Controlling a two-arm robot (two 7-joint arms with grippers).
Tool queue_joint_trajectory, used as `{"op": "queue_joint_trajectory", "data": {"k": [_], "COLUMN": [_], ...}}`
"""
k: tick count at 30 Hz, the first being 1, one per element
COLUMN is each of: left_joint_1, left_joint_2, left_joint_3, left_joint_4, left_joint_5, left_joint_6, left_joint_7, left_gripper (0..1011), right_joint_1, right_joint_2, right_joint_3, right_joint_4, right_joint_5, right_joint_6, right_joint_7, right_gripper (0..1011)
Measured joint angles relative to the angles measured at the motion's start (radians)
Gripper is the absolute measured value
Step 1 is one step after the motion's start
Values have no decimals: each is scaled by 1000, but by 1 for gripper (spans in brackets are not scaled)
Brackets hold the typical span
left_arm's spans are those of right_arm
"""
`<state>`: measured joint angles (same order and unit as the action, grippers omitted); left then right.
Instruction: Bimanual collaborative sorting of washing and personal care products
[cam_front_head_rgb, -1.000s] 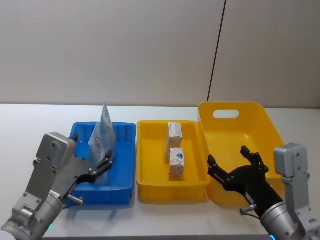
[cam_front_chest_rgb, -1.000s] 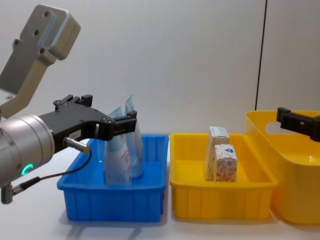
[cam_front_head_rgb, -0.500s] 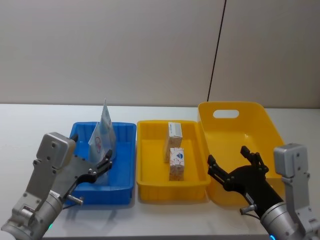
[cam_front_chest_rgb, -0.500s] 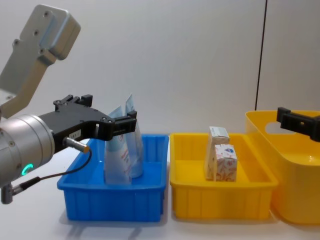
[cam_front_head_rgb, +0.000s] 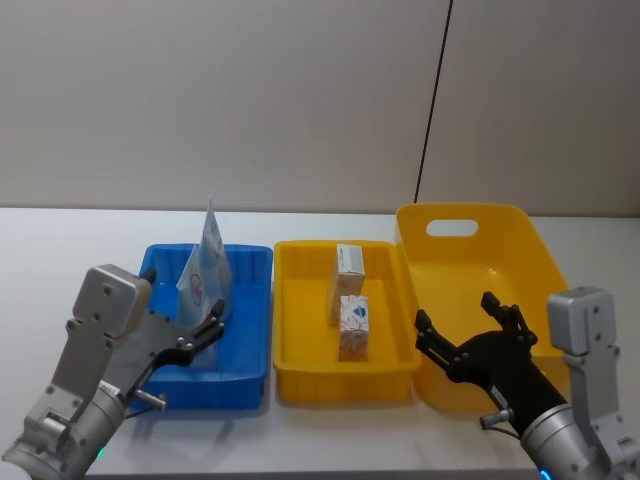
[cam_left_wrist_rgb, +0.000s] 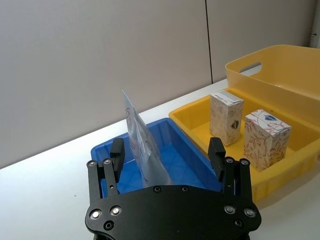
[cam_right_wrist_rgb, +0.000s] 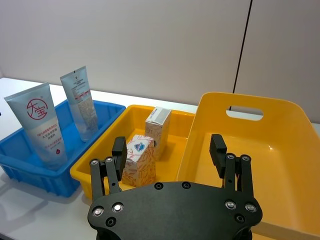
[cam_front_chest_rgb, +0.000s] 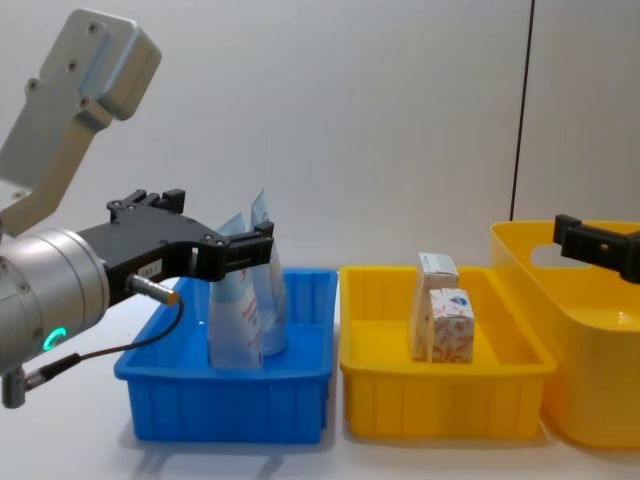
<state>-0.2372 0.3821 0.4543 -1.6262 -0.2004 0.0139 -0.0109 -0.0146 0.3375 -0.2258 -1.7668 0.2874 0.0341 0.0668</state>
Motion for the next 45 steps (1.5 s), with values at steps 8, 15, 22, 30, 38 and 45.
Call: {"op": "queue_joint_trajectory", "data": {"k": [8, 15, 22, 30, 38, 45], "left_joint_1": [0, 0, 0, 0, 0, 0], "left_joint_2": [0, 0, 0, 0, 0, 0], "left_joint_3": [0, 0, 0, 0, 0, 0], "left_joint_4": [0, 0, 0, 0, 0, 0], "left_joint_5": [0, 0, 0, 0, 0, 0], "left_joint_6": [0, 0, 0, 0, 0, 0], "left_joint_7": [0, 0, 0, 0, 0, 0], "left_gripper": [1001, 1001, 1002, 1002, 1001, 1001], "right_joint_1": [0, 0, 0, 0, 0, 0], "right_joint_2": [0, 0, 0, 0, 0, 0], "right_joint_3": [0, 0, 0, 0, 0, 0], "right_joint_4": [0, 0, 0, 0, 0, 0], "right_joint_5": [0, 0, 0, 0, 0, 0], "right_joint_6": [0, 0, 0, 0, 0, 0], "right_joint_7": [0, 0, 0, 0, 0, 0], "right_gripper": [1004, 1004, 1003, 1003, 1004, 1004]}}
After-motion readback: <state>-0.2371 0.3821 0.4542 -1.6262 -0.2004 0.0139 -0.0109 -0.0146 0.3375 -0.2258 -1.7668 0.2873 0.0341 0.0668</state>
